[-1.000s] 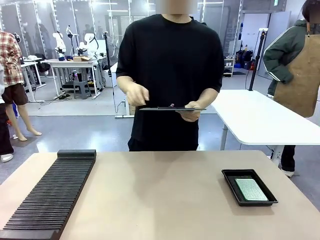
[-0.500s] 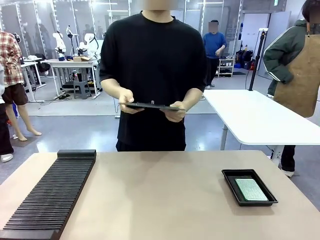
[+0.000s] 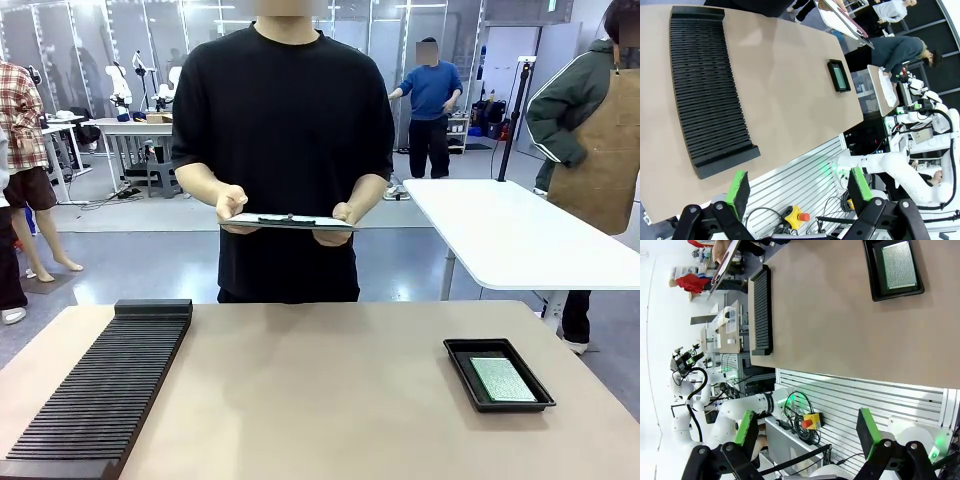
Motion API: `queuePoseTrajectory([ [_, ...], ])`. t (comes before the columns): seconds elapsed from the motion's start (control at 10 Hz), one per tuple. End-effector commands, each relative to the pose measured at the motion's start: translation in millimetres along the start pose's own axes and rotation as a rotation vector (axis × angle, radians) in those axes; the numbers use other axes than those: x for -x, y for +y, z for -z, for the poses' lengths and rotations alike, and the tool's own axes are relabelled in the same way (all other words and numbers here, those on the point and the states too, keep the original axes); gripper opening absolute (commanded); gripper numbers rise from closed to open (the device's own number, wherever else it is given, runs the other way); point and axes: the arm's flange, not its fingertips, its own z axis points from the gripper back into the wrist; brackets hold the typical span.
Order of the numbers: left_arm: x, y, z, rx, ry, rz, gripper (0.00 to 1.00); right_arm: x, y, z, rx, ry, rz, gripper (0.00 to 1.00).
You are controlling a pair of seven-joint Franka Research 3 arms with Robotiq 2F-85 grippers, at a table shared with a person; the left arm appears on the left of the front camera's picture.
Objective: Inspect the PCB.
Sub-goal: Place the Blank PCB in the ESD tray.
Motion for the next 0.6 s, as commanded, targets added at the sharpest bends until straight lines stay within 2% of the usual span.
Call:
queuePoseTrajectory([
  [0.0, 0.2, -0.8, -0.3, -0.015, 0.01, -0.002, 1.0, 0.2, 0.9, -2.8, 0.0, 0.004, -0.02, 1.0],
  [0.5, 0.2, -0.8, -0.3, -0.015, 0.01, -0.002, 1.0, 0.2, 0.9, -2.8, 0.0, 0.004, -0.02, 1.0],
])
